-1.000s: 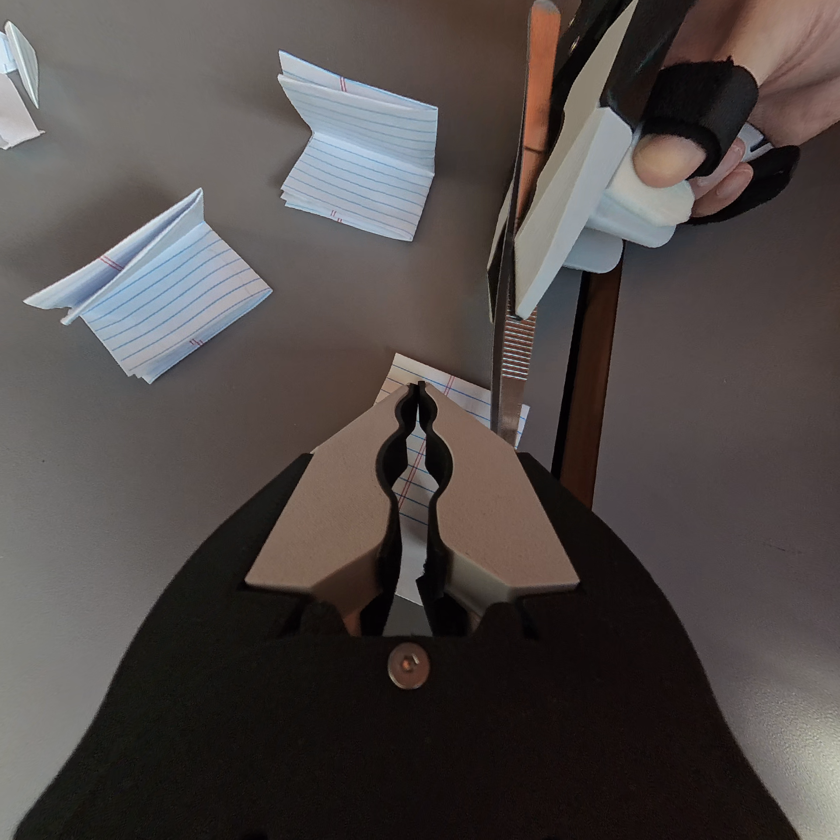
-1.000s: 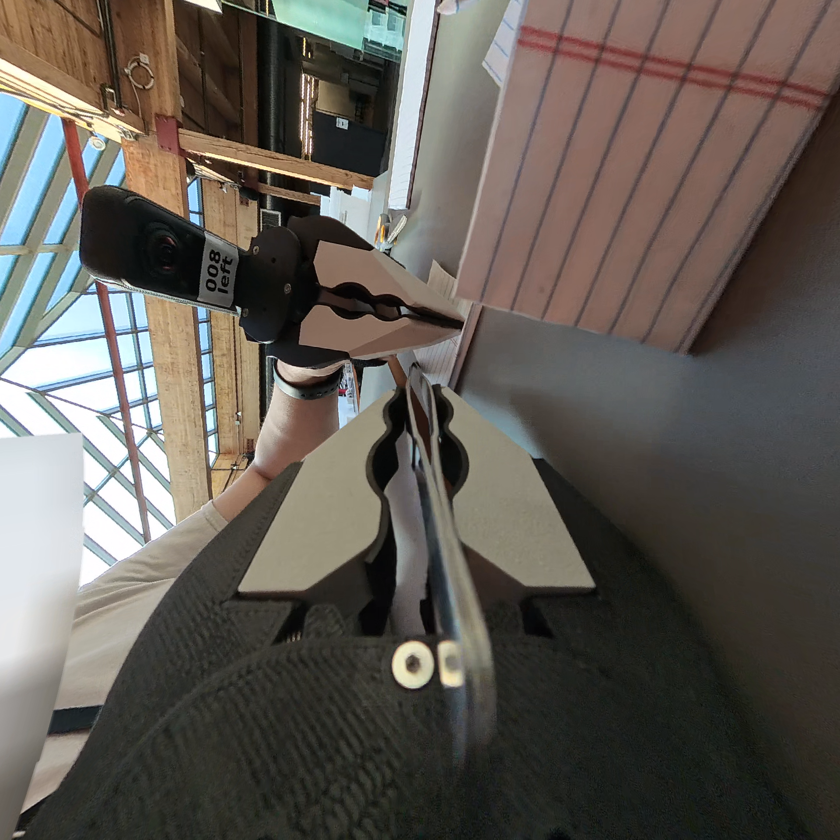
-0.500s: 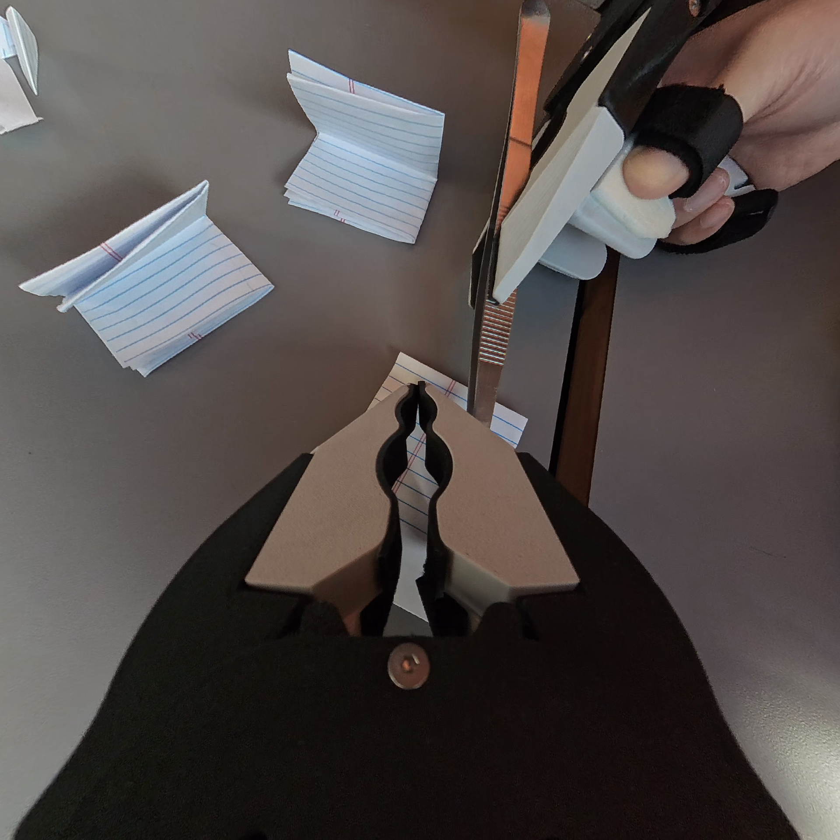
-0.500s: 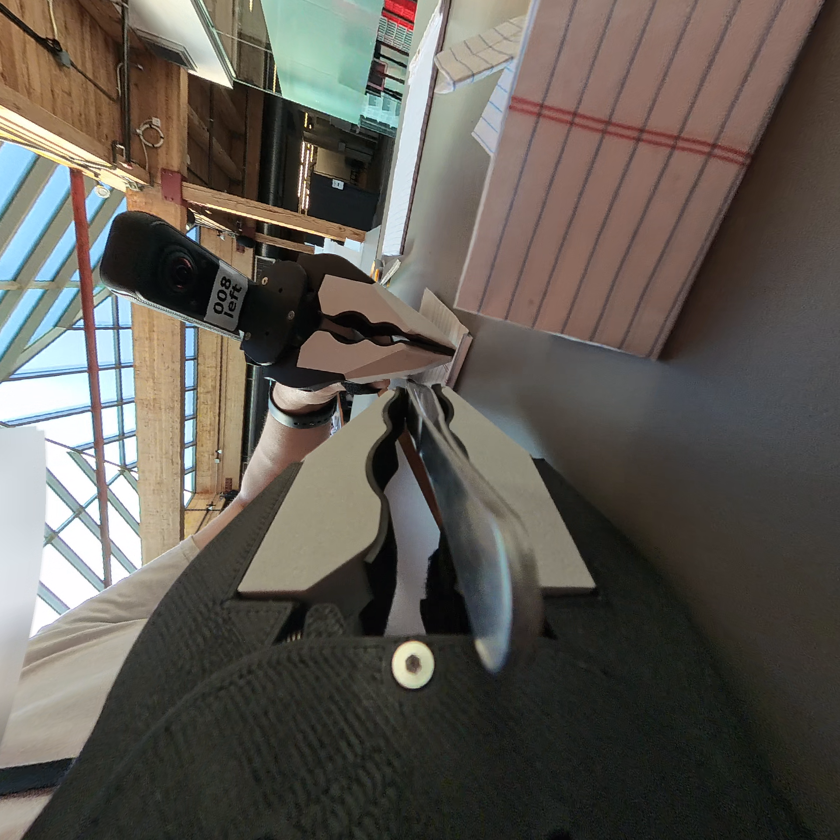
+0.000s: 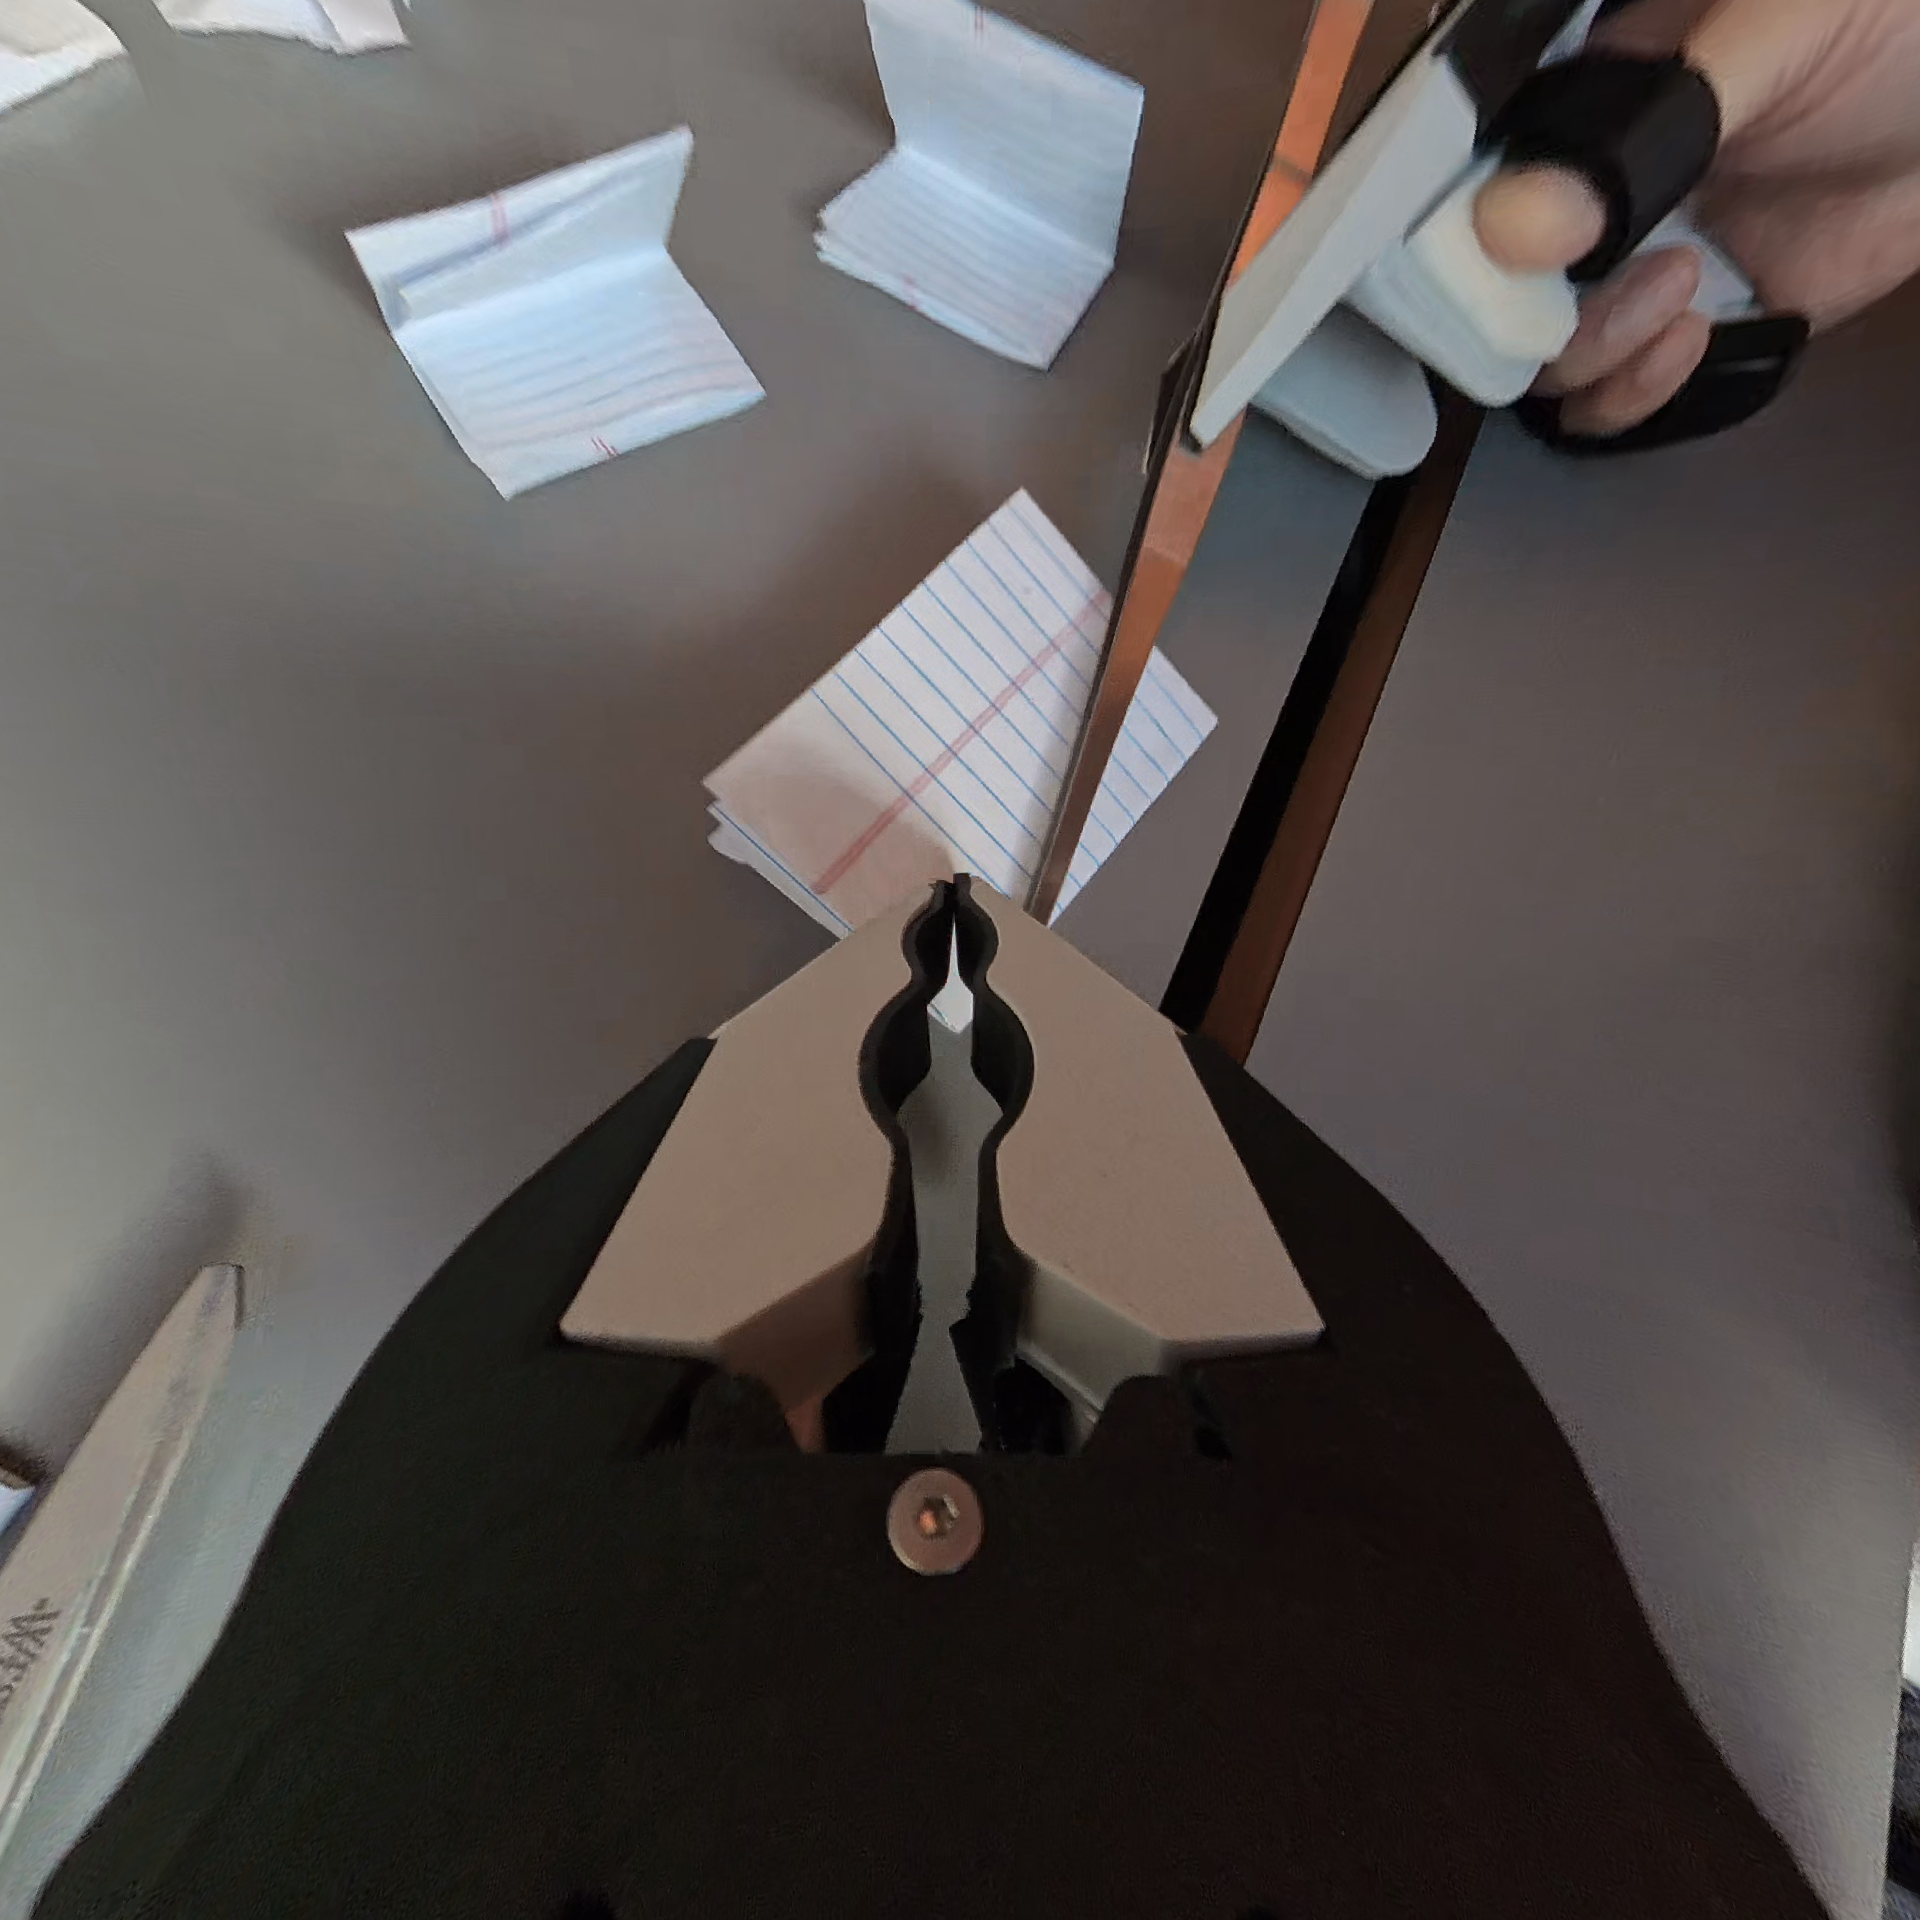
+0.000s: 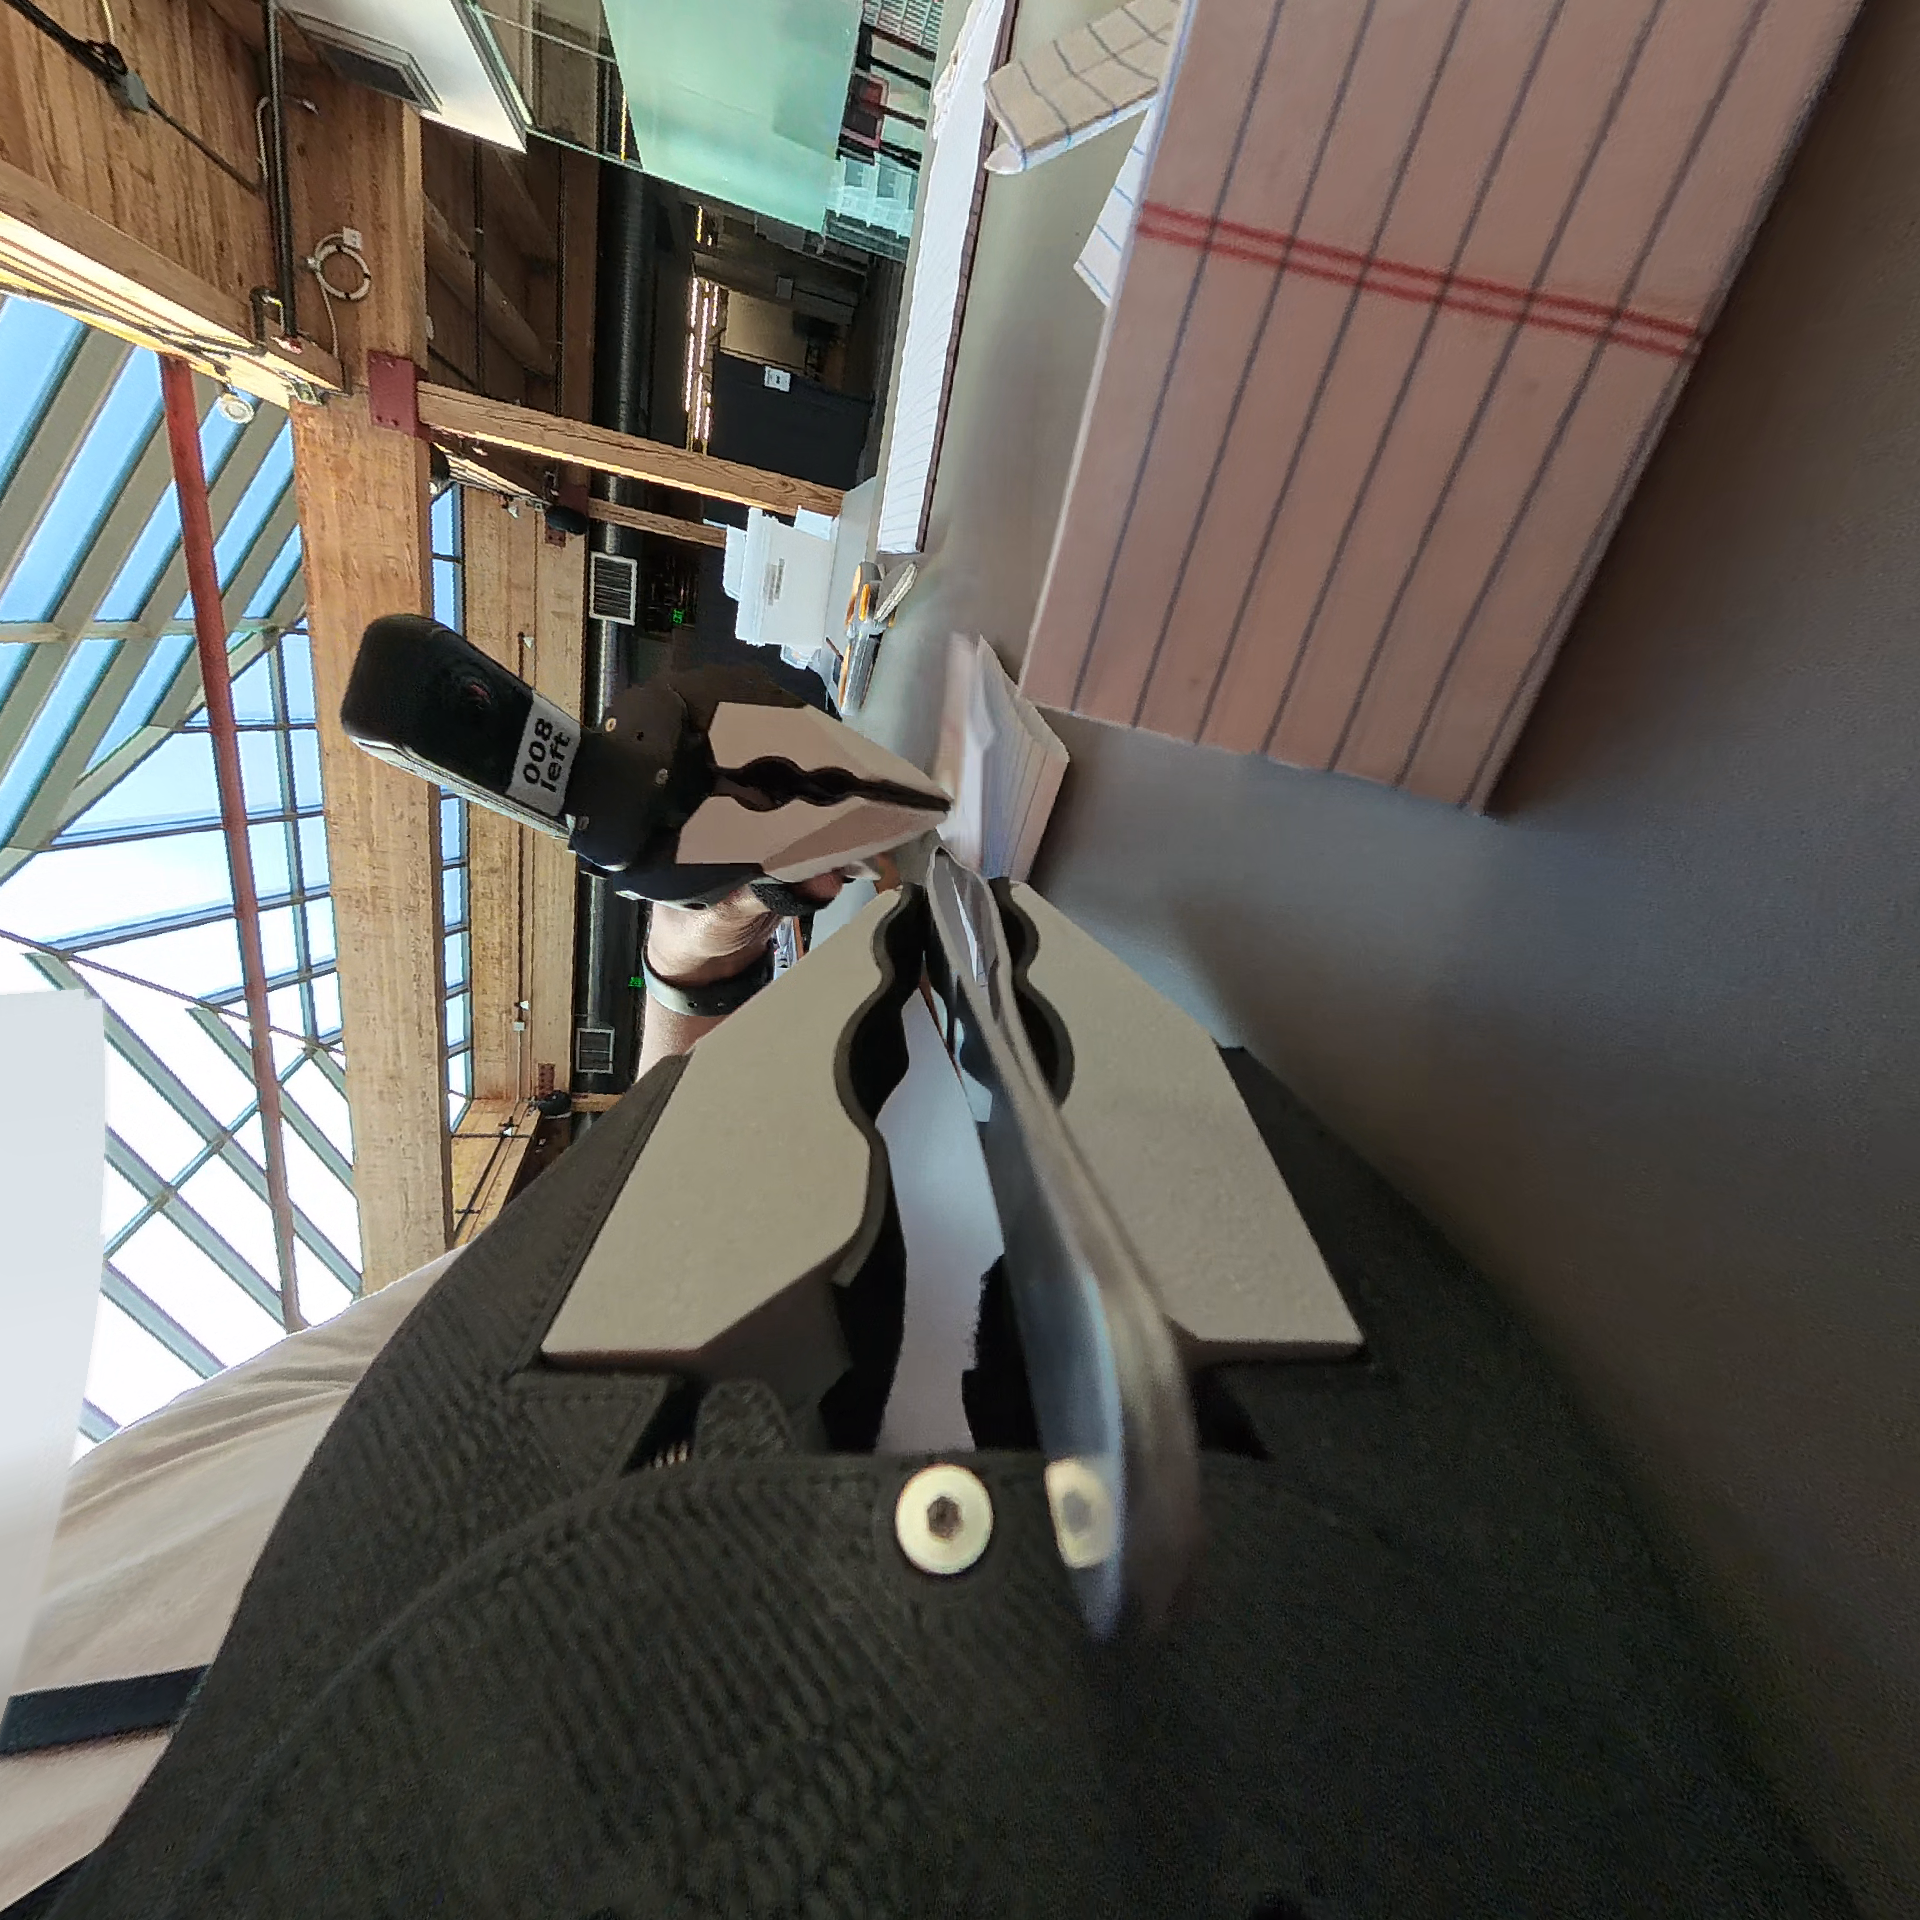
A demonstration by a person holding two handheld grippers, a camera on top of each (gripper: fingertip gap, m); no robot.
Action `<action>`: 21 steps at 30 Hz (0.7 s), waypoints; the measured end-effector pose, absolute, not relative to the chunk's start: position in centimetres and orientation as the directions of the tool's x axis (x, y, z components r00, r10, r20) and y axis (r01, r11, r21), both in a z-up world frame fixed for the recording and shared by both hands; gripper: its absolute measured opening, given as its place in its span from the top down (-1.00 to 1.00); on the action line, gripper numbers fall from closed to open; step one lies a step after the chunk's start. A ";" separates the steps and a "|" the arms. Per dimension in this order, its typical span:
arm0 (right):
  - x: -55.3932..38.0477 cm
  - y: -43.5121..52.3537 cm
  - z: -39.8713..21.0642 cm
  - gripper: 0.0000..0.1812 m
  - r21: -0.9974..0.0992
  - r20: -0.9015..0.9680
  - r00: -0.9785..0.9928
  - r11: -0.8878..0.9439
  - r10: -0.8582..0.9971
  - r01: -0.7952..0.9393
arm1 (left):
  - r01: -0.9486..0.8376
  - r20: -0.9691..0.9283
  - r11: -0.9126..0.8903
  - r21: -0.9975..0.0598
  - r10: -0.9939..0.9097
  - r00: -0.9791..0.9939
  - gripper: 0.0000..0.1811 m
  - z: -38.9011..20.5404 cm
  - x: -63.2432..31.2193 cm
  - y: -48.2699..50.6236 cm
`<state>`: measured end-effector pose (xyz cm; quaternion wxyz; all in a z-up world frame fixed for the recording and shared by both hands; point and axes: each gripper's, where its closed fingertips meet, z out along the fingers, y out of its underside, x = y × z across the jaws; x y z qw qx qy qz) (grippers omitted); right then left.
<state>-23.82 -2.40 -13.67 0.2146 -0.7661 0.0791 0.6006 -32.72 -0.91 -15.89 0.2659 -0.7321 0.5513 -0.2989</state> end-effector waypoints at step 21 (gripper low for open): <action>-20.6 -2.1 -14.0 0.86 -0.255 -0.941 0.298 -0.910 0.157 -0.328 | -0.599 0.244 -0.409 -0.689 -0.909 0.339 1.00 -15.5 -33.2 -2.1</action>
